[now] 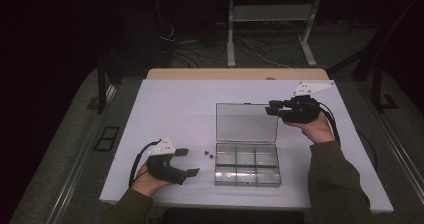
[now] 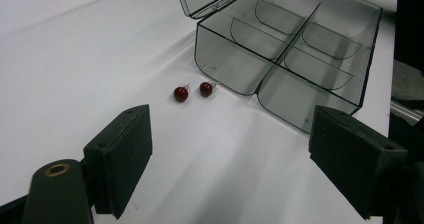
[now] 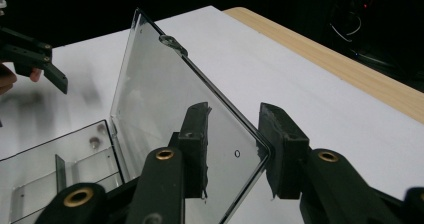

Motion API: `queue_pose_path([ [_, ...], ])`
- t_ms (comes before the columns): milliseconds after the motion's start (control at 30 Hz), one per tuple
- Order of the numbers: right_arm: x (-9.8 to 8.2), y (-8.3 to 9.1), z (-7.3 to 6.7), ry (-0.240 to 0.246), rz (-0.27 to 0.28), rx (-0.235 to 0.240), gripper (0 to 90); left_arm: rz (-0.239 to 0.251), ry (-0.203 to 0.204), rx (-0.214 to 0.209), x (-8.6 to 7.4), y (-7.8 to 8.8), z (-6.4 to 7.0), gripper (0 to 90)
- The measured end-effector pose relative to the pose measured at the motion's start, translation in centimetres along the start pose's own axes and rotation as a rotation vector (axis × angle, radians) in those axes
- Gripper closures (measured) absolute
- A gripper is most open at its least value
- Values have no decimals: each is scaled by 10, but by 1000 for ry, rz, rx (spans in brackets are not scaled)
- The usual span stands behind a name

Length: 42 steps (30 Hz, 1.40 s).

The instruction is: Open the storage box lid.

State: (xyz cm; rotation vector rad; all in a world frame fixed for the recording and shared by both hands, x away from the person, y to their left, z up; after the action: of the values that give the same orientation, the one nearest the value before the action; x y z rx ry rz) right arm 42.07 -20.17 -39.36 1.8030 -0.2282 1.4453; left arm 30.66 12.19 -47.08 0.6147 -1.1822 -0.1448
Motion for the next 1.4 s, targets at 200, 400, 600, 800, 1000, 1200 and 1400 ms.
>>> queue_pose_path([
  [200,-2,-9,5,-10,-20,-18,601,8,6,1,0,0,-1,169],
  [400,-5,-15,7,-13,-36,-39,561,2,5,2,-1,1,-2,169],
  [600,-8,-19,8,-6,-52,-58,517,0,5,3,-2,1,-3,169],
  [800,-10,-22,9,-8,-61,-68,489,-1,5,-1,-2,0,-2,169],
  [1000,-13,-26,9,-12,-72,-78,464,-4,4,-2,-3,0,-3,169],
  [1200,-14,-29,12,-18,-79,-76,453,-6,8,-4,-3,-1,-3,169],
  [1400,-18,-35,16,-33,-98,-72,434,-7,9,-4,-3,-1,-2,169],
])
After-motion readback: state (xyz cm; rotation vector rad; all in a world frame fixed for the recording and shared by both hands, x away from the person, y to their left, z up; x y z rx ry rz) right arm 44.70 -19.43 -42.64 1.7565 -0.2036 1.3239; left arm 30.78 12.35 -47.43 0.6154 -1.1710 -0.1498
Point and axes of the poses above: each handheld gripper's, and its own axes: y roughly backward along the jaws, x roughly out of its top, z roughly to its right, the point moved 7 cm from there along -y, roughly forward along the jaws, and after that the axes turned 8 degrees about -x, right-handed, at the moved point
